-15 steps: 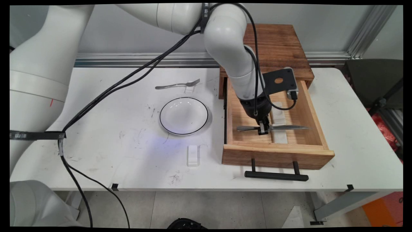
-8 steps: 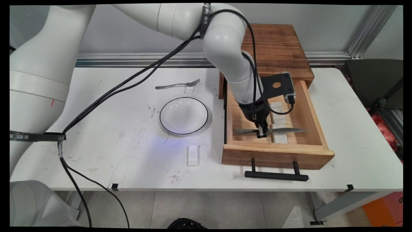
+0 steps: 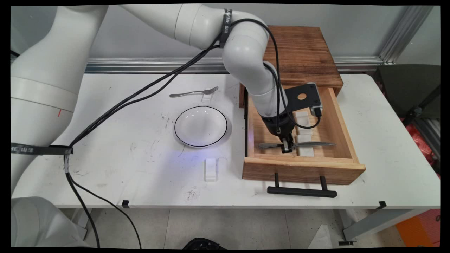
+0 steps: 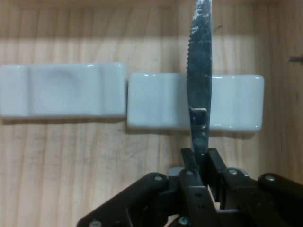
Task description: Place the picked object into the drawer
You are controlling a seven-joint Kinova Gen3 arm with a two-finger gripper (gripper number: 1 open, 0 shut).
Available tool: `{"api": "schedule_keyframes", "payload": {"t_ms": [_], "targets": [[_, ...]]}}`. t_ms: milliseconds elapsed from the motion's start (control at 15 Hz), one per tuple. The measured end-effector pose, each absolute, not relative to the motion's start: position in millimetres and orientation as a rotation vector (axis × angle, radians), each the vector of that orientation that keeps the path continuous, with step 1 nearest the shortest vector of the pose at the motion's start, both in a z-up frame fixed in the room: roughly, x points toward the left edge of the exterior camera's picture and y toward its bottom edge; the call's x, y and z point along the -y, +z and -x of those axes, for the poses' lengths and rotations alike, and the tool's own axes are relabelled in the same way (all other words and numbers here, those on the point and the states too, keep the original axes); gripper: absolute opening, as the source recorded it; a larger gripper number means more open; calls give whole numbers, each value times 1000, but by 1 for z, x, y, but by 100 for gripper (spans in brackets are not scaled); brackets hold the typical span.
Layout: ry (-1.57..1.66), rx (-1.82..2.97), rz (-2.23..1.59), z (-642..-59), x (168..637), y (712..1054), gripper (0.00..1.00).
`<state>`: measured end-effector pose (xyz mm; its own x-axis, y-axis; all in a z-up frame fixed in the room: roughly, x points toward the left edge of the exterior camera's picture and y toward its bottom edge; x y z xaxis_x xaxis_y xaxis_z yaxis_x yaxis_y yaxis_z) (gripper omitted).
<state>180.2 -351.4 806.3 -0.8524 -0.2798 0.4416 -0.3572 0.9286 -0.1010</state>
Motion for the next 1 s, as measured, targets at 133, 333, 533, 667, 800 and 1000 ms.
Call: {"api": "schedule_keyframes", "payload": {"t_ms": [133,333,533,667,800,1000], "targets": [[249,2654,-463,-180,352,804,0],[246,2648,-464,-178,353,800,0],[246,2643,-463,-177,353,798,0],[246,2640,-461,-177,353,797,0],[247,2638,-460,-176,354,796,0],[249,2633,-460,-176,354,795,0]]}}
